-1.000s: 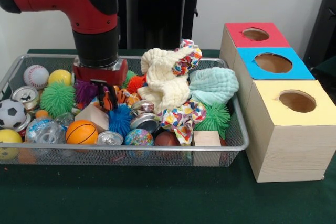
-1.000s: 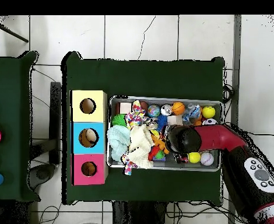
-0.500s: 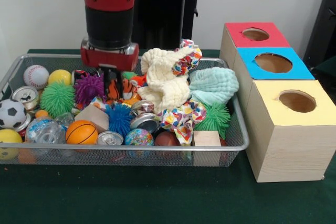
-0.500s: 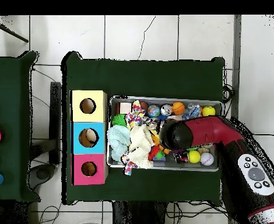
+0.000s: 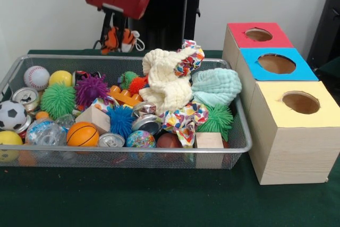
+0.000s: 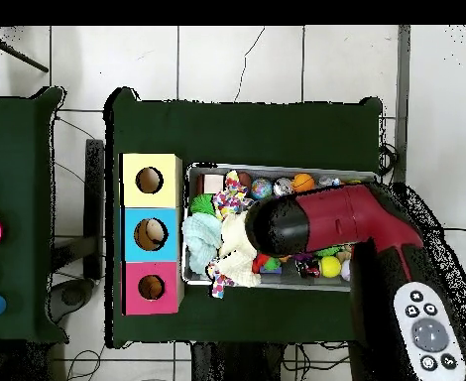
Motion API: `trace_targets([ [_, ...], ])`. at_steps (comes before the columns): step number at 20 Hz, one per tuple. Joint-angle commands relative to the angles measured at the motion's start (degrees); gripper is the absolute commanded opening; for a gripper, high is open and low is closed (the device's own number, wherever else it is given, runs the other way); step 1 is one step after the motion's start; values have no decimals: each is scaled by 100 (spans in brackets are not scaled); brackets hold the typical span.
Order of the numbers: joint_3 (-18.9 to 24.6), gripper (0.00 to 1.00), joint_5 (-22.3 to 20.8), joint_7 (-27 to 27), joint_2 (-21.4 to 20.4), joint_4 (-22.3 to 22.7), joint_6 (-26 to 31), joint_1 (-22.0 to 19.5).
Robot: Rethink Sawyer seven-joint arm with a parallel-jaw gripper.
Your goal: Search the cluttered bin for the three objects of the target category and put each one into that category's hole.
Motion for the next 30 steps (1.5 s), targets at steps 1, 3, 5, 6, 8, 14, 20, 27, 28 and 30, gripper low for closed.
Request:
trace_targets([
  [1,-532,0,461,338,-388,446,848,65],
  [3,-631,0,632,547,-328,623,751,82],
  [5,-751,0,782,823,-243,846,469,108],
  [6,-801,0,870,926,-219,960,340,119],
  [8,-914,0,1082,1272,-140,1297,-216,134],
  [14,-1627,0,1627,2476,-97,2099,-1355,590],
  [20,-2244,0,2116,2796,75,2536,-1934,1048],
  [27,-2873,0,2558,3295,100,2798,-2230,1690],
  [28,-2951,0,2621,3282,46,2767,-2121,1780],
  [30,-3026,0,2796,3284,-64,2752,-1891,1909],
])
